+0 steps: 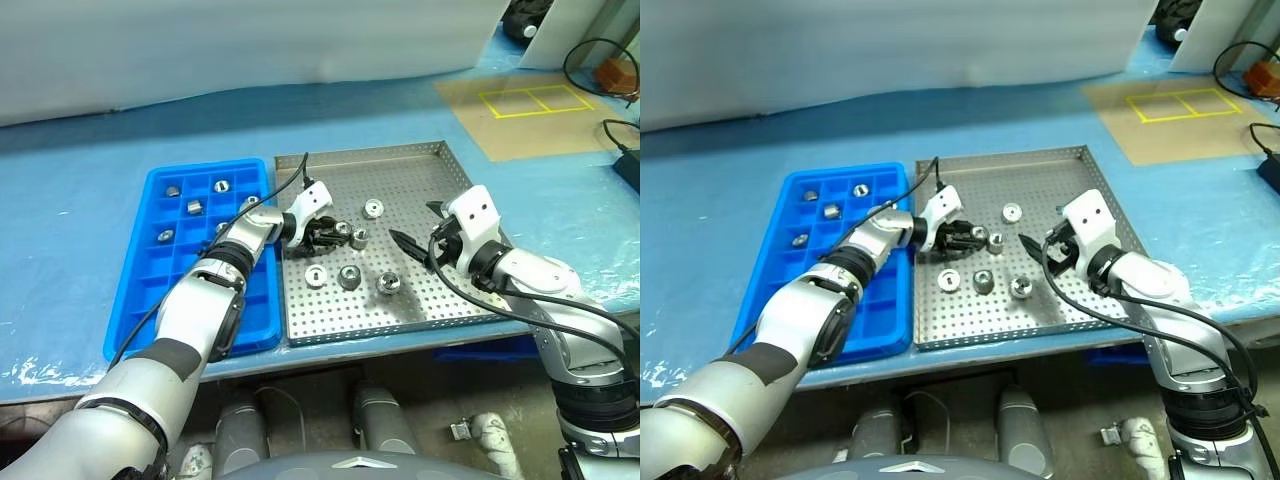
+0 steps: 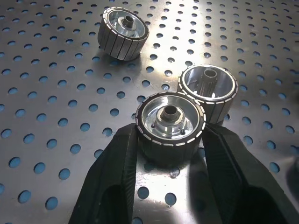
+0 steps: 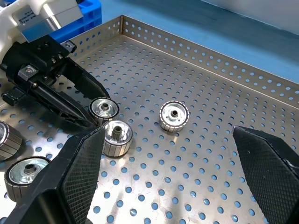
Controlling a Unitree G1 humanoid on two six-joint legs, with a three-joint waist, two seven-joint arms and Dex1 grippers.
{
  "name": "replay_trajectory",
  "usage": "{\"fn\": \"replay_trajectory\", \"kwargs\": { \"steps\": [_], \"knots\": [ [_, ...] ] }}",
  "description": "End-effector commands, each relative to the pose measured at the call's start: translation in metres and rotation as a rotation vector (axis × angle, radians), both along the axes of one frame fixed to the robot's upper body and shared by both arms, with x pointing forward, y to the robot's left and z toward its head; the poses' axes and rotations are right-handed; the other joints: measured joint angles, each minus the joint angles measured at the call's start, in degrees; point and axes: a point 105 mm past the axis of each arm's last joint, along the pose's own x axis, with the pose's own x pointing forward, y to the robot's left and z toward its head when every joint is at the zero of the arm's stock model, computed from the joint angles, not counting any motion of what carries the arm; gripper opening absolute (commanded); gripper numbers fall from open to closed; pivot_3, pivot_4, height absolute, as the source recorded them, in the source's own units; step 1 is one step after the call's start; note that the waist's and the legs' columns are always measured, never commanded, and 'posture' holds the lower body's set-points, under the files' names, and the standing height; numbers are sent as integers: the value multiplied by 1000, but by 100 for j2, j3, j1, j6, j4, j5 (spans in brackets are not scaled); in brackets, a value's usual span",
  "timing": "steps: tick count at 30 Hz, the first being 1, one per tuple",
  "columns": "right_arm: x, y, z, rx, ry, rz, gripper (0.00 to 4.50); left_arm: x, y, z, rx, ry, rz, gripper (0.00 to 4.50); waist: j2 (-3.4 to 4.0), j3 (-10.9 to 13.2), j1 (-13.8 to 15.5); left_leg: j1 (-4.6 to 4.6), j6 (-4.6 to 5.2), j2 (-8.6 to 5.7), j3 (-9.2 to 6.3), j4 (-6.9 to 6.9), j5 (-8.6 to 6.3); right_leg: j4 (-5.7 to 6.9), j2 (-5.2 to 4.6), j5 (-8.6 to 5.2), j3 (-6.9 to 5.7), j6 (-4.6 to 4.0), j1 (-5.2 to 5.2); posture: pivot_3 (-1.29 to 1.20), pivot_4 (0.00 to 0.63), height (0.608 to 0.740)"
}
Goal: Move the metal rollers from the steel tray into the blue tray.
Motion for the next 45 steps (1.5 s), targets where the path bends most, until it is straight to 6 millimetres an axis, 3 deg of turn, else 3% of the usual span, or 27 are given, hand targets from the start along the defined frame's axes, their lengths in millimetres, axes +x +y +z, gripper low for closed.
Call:
{"fn": "replay_trajectory", "kwargs": {
  "steps": [1, 13, 17, 23, 32, 38, 45],
  "knots": [
    [2, 3, 10, 0, -49, 14, 4500, -2, -1, -5, -34, 19, 17, 1866, 0, 0, -4, -1, 1, -1, 0, 0, -1, 0, 0, 0, 0, 0, 0, -618, 150, 740],
    [4, 13, 9, 21, -35, 65, 4500, 2, 7, 2, -68, 5, 35, 1866, 0, 0, -14, -16, 2, 2, 0, -1, -1, 1, 1, 1, 0, -1, -16, -588, 150, 740],
    [2, 24, -2, 29, 12, 124, 4500, 0, 8, -3, -58, 15, 32, 1866, 0, 0, -17, -18, 2, 6, 0, -5, -1, 1, 2, 4, 0, -6, -21, -590, 150, 740],
    [10, 48, -16, 13, 55, 212, 4500, -2, 5, -4, -75, 22, 29, 1866, 1, 0, -27, -19, 1, 5, 0, -4, -1, 2, 2, 3, 0, -5, -23, -573, 150, 740],
    [24, 68, -40, -15, 97, 264, 4500, -2, 9, -6, -82, 25, 40, 1866, 2, -1, -25, -22, 2, 8, 0, -5, -1, 2, 2, 20, 0, -34, -23, -548, 150, 740],
    [45, 53, -59, -38, 111, 173, 4500, -3, 10, -4, -98, 24, 31, 1866, 2, -1, -29, -23, 2, 6, 1, -4, -1, 1, 1, 22, 1, -37, -23, -542, 150, 740],
    [50, 50, -47, -5, 71, 170, 4500, -5, 14, -4, -104, 33, 14, 1866, 2, -1, -24, -22, 1, 14, 1, -8, -1, 1, 2, 24, 1, -41, -24, -525, 150, 740]
  ]
}}
